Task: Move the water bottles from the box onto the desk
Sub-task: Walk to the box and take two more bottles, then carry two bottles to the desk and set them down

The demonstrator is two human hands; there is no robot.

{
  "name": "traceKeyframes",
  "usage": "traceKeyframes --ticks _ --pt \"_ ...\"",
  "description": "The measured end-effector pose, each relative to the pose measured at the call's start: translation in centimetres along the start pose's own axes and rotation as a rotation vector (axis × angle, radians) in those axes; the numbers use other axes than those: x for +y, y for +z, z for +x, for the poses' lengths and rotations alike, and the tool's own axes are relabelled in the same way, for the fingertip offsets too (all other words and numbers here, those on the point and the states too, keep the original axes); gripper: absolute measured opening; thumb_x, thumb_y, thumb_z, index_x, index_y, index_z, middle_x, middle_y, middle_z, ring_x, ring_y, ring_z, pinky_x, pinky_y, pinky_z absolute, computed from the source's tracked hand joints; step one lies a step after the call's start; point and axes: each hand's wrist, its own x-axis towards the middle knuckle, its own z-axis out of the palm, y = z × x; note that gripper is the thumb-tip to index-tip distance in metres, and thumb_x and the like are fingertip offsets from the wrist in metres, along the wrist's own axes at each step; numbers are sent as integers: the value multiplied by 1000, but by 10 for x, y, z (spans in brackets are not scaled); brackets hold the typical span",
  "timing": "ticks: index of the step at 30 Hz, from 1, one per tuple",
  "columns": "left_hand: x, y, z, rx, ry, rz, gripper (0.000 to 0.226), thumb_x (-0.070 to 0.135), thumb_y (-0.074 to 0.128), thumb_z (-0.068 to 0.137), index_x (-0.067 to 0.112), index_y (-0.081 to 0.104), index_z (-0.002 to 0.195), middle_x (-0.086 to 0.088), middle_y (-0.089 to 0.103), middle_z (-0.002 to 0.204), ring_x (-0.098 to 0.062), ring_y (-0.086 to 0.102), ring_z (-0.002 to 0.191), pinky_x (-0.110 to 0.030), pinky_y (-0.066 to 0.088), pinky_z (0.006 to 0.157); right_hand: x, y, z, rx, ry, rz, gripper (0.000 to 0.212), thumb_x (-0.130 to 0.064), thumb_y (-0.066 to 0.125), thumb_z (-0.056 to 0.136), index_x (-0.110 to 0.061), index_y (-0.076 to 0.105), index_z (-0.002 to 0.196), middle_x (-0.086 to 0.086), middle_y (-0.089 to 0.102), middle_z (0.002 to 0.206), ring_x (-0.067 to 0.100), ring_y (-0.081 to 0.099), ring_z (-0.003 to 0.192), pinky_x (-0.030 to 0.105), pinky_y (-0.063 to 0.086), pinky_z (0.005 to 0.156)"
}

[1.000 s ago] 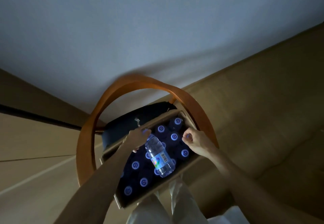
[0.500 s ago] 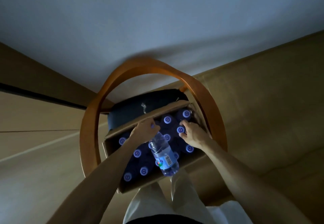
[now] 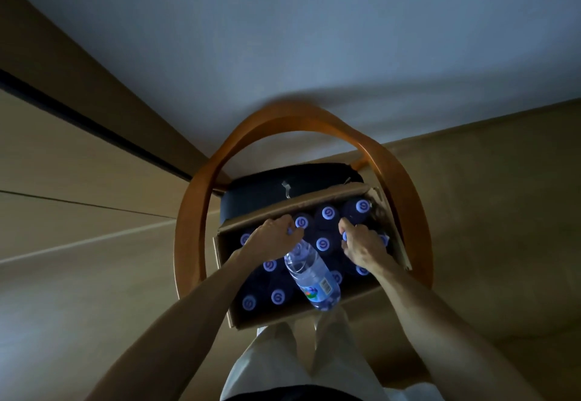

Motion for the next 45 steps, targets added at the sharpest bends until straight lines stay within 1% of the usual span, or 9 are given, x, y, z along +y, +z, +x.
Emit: traceKeyframes --ticks 5,8,10,13,17,27,35,40,45 --pt "0 -4 -12 -6 39 -25 33 41 44 94 15 59 106 -8 65 107 -28 61 100 -36 48 84 -3 -26 -21 70 -28 84 20 -28 57 89 -20 42 100 4 62 83 33 64 86 34 42 68" --pt "4 -6 -22 8 118 4 24 33 43 93 13 56 92 -8 67 97 -30 63 93 -33 46 77 -10 -45 -42 150 -48 78 23 -33 59 87 -21 46 101 1 63 82 30 65 88 35 46 77" --pt "8 -9 -32 39 162 22 25 33 43 93 12 56 90 -8 65 95 -30 63 93 -34 47 79 -15 -58 -56 201 -33 97 26 -34 59 88 -20 48 106 1 60 83 28 63 85 31 40 70" --pt "14 -18 -51 135 226 12 21 34 45 92 16 52 83 -10 67 92 -31 63 89 -33 46 77 -22 -80 -74 291 -13 148 27 -36 57 89 -20 48 108 1 59 80 26 56 72 31 38 63" --pt "12 -32 -81 308 264 110 24 39 42 95 17 49 98 -13 66 89 -37 63 83 -41 51 75 -33 -108 -95 395 -59 166 20 -38 57 89 -23 46 98 -6 53 68 17 52 57 29 37 54" --pt "-7 -100 -206 793 183 40 23 42 44 94 20 49 99 -9 68 83 -33 64 74 -42 55 68 -88 -164 -155 778 -319 201 22 -34 60 89 -14 56 96 14 67 79 38 62 77 36 43 67" --pt "-41 -172 -357 1225 129 80 21 38 50 93 17 55 93 -7 64 72 -33 59 64 -35 50 58 -206 -237 -209 849 -635 173 20 -38 54 87 -19 55 88 11 67 74 34 60 69 39 53 67" --pt "-88 -213 -448 1460 50 104 25 34 49 91 12 58 83 -6 63 67 -34 55 61 -39 52 61 -301 -269 -251 932 -814 137 24 -37 47 81 -17 61 80 12 69 75 34 55 68 34 44 65" --pt "-153 -243 -529 1583 -110 69 40 31 47 92 18 36 56 -4 48 57 -39 51 65 -31 34 58 -414 -280 -285 877 -932 190 18 -33 56 82 -17 64 80 2 67 72 29 59 73 32 47 67"
